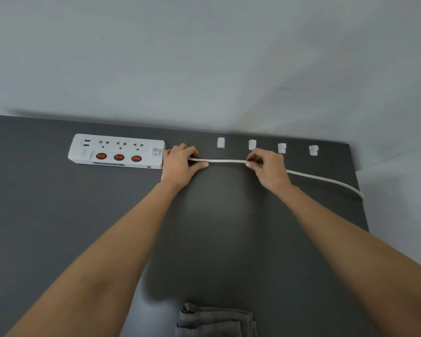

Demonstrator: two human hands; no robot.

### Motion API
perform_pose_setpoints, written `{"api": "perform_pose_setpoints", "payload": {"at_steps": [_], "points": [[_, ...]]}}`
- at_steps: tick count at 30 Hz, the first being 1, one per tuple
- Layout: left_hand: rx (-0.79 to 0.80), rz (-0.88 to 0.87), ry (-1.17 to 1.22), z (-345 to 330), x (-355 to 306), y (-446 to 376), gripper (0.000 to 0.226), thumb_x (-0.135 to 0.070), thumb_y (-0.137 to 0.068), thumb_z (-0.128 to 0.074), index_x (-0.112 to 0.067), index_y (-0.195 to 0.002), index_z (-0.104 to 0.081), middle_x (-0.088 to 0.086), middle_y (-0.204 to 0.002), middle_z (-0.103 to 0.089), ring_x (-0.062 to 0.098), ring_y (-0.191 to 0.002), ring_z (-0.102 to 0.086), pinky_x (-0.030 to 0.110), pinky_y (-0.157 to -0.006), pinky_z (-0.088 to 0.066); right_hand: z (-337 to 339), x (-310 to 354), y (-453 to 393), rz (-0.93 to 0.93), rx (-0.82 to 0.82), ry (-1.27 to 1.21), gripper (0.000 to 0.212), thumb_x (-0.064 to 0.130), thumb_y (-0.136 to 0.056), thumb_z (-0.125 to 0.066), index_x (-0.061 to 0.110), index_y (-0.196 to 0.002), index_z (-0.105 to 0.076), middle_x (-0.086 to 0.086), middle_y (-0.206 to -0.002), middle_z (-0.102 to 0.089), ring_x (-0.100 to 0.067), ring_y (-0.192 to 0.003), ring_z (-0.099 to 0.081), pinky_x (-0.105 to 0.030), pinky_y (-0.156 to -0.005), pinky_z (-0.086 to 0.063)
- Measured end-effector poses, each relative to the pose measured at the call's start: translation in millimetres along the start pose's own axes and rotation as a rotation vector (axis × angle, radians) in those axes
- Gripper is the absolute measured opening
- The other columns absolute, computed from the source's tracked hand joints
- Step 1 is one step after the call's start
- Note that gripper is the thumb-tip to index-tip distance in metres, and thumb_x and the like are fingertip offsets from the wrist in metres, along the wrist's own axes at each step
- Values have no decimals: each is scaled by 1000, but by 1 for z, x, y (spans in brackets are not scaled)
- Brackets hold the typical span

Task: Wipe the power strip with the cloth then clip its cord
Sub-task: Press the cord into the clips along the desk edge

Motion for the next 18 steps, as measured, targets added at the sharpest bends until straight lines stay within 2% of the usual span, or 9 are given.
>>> {"api": "perform_pose_setpoints", "payload": {"at_steps": [2,6,10,15,18], "points": [[-25,18,34,1,4,-9,31,-48,-77,-72,-18,-82,-64,-7,-81,-51,18,-87,-50,28,-81,-23,-6,3,-12,1,-24,11,5,9,-79,-69,13,-81,-67,-1,-75,-67,-18,-73,-61,-28,-76,-48],[-100,40,115,1,6,-23,33,-49,-76,-72,-18,-77,-62,-6,-78,-53,15,-82,-48,27,-78,-22,-18,20,-31,37,-54,-49,19,7,-79,-63,14,-95,-70,-5,-91,-72,-11,-77,-61,-6,-77,-41],[-128,38,120,-1,6,-30,31,-49,-77,-71,-20,-76,-60,-6,-79,-56,14,-82,-47,27,-77,-21,-30,46,-52,126,-9,-15,21,12,-83,-65,10,-103,-71,-10,-95,-74,-19,-82,-65,-25,-84,-47],[-145,38,99,-1,7,-34,32,-49,-77,-71,-19,-77,-61,-6,-81,-57,13,-83,-45,26,-75,-18,-41,49,-70,172,115,191,19,19,-90,-58,8,-100,-70,-14,-98,-68,-31,-93,-60,-35,-79,-44],[-158,46,101,-1,5,-37,33,-49,-77,-71,-18,-78,-61,-9,-81,-54,13,-83,-45,27,-75,-19,-43,53,-72,222,142,302,24,18,-96,-49,3,-101,-67,-17,-97,-61,-34,-93,-55,-35,-70,-38]]}}
Point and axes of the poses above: each hand's wrist, its own y-axis away from the middle knuckle, its own z-axis out of the back of the hand, x = y × z, the point moved 4 cm from there along -y, towards the middle knuckle
